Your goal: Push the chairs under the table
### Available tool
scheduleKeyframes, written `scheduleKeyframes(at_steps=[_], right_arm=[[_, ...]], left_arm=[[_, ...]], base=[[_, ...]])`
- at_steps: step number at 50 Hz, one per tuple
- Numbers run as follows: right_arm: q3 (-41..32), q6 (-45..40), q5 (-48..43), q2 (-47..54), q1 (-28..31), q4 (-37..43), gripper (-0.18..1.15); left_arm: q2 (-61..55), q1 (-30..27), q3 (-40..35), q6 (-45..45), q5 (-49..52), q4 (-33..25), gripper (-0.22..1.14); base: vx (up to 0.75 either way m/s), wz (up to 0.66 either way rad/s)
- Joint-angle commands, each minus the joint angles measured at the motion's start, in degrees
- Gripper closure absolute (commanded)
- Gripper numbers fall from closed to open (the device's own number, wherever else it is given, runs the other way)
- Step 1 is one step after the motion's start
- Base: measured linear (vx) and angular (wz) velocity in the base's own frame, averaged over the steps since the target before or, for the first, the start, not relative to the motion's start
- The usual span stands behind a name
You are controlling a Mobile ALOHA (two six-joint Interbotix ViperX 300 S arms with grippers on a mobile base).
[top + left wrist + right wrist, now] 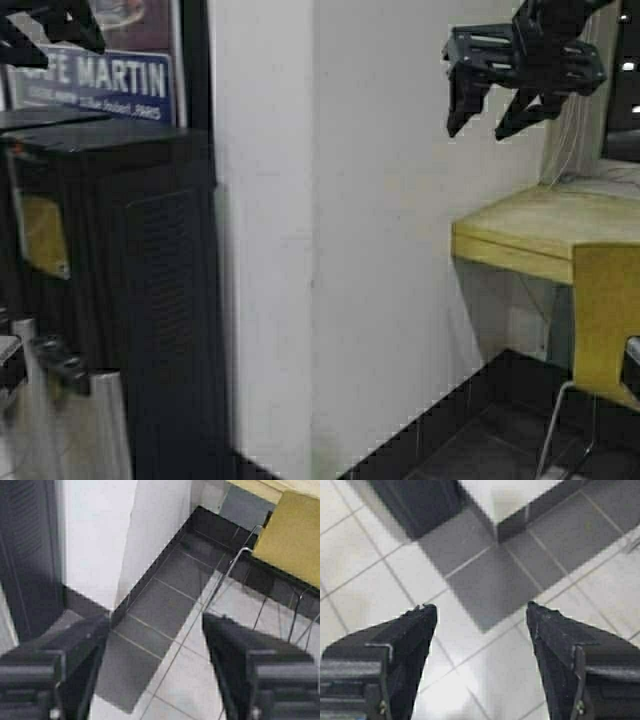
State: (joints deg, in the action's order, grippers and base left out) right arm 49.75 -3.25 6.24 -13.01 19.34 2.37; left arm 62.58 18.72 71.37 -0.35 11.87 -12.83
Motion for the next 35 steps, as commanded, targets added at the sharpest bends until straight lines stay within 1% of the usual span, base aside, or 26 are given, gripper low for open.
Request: scheduleKeyframes(at_steps=[1,11,19,35], right_arm=[[-1.67,0.18,0.35,-0.26,-0.18,-0.18,0.07],[-2.9,-0.18,0.79,1.76,-0.18,0.26,0.07],[-3.25,-0.44,2.64,2.29,-0.18,0.88,0.07],[-3.96,-0.44,2.81,5.36,-1.32,0.79,0.07]], left_arm=[[-0.7,-0.44,-0.88,0.09,-1.85,0.09,0.0],[-0.09,-1.41,-0.18,0.62,-1.58,-0.44,0.0],[-0.09,-1.41,-0.18,1.49,-1.49,-0.44,0.0],[0.09,-1.41,0.09,1.67,-1.41,-0.35,0.0]], base=[[-0.4,0.05],[-0.38,-0.13],[-0.35,-0.31],[-0.35,-0.34]])
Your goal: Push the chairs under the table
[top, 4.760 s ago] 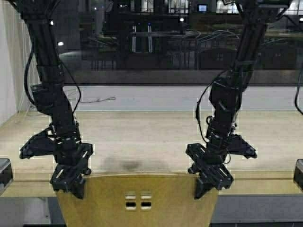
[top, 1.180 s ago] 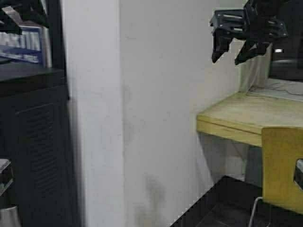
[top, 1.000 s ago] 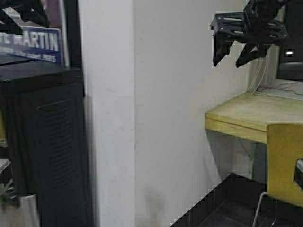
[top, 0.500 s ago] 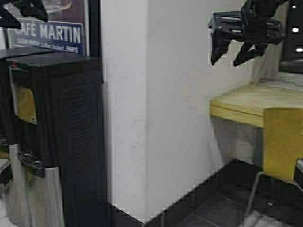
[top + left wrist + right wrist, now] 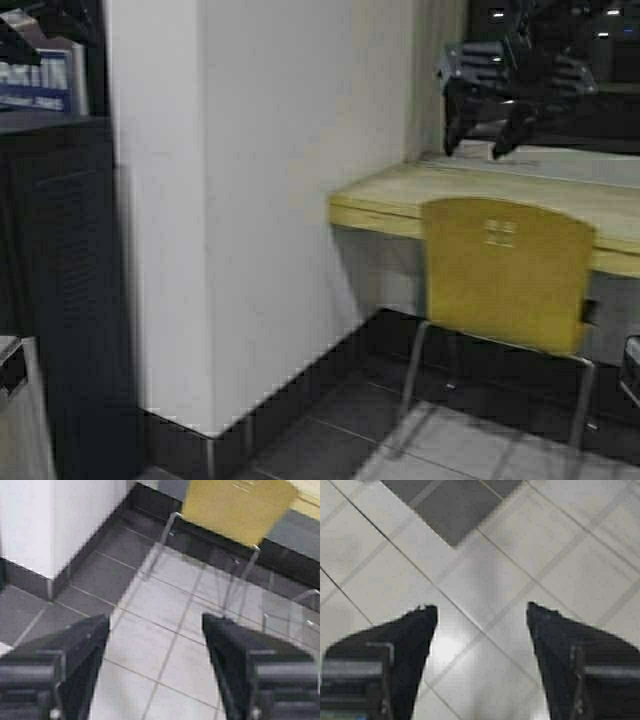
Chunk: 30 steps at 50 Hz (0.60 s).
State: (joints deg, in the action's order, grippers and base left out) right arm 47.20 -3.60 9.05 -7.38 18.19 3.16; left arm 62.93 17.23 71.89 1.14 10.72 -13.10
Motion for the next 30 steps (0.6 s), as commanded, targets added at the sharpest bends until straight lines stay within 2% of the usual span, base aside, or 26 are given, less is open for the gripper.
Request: scheduleKeyframes(at_steps=[1,30], right_arm=[[-1.49,-0.09,0.0,-0.35,-0.18,0.09,0.07],[-0.97,0.0,2.37,0.44,-0.18,-0.18,0.07]], left_arm=[[-0.26,0.09,-0.44,0.26,-0.26,-0.09,0.0],[-0.18,0.09,-0.18,0.62,-0.26,-0.09,0.0]], base=[[-0.36,-0.27],[-0.3,-0.2]])
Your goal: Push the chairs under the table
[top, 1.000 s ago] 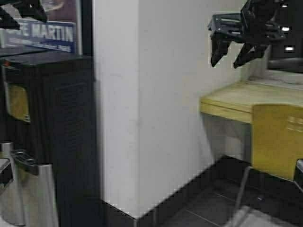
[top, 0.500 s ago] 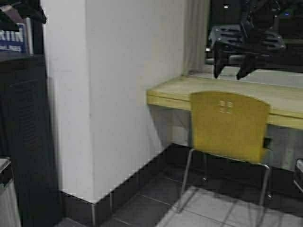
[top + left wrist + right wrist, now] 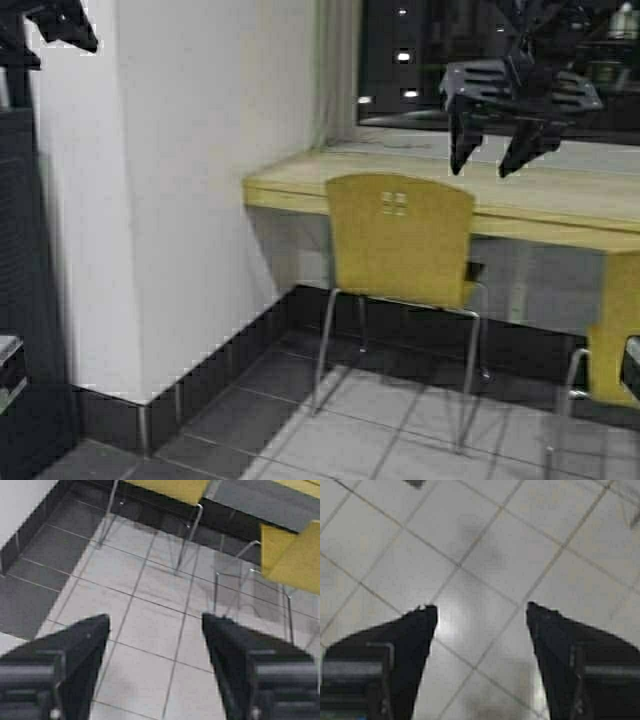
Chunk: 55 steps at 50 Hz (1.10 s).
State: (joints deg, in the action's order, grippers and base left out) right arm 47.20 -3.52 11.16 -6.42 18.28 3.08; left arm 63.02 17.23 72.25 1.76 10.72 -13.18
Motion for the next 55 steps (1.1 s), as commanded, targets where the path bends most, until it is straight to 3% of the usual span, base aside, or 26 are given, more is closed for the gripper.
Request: scheduleKeyframes(at_steps=[1,38,55], right_arm=[[-1.05,-0.09,0.26,-0.53,-0.26,0.0,0.07],[-2.81,-3.52,2.11,-0.53,0.0,0.62,0.07],[0.79,-3.25,2.29,-10.81,0.0,-2.29,0.07]], left_arm=[[-0.26,0.09,-0.53,0.0,-0.35,0.0,0.0],[-0.35,0.09,-0.44,-0.18,-1.93,0.09,0.0],[-1.41,-0.09,-0.7,-0.35,-2.46,0.35,0.0]], base=[[-0.24,-0.24],[-0.18,-0.26],[-0.03,-0.27]])
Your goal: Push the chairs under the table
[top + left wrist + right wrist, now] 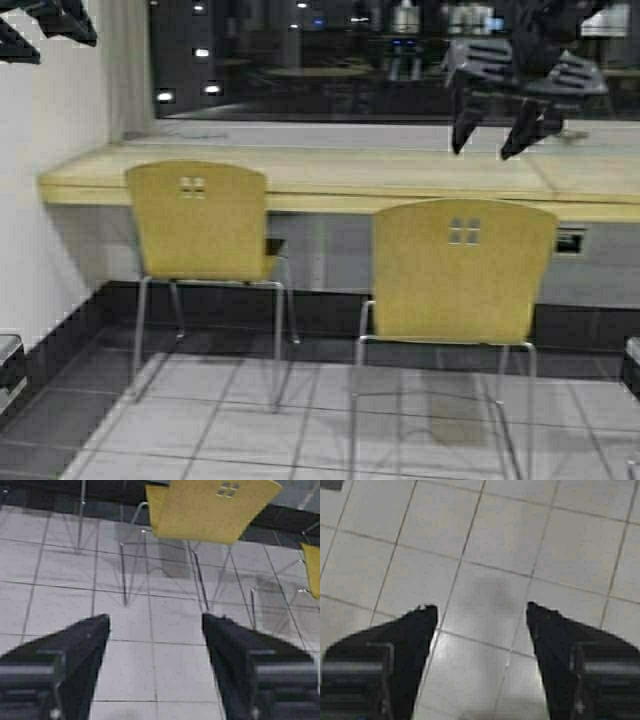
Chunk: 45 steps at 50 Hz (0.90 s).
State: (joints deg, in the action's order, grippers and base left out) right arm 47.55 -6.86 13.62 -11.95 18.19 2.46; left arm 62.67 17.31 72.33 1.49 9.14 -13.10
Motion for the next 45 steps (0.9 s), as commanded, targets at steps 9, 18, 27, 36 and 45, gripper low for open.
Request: scheduleKeyframes(at_steps=[9,18,27,36,45], right_arm=[[0.7,0.09,-1.76,-10.02,0.09,-4.39,0.07],[0.7,-0.62,-2.37,-10.46,0.09,-4.04,0.07],[0.79,-0.88,-2.55,-10.37,0.09,-3.69,0.07],[0.88,-0.88,-2.55,-10.81,0.09,-3.34,0.07],[0.88,-0.97,-2.55,-9.93,0.09,-3.25,0.07]], left_arm=[[-1.41,-2.11,-0.53,-0.09,-1.32,0.26,0.0],[-2.64,-2.99,-0.7,0.0,-1.32,0.26,0.0],[-3.87,-2.99,-0.79,0.09,-1.32,0.18,0.0],[-3.87,-2.99,-0.88,0.09,-1.32,0.09,0.0],[-3.6,-2.99,-0.88,0.26,-0.79,-0.18,0.0]], base=[[0.04,-0.29],[0.06,-0.27],[0.1,-0.26],[0.12,-0.2],[0.19,-0.13]])
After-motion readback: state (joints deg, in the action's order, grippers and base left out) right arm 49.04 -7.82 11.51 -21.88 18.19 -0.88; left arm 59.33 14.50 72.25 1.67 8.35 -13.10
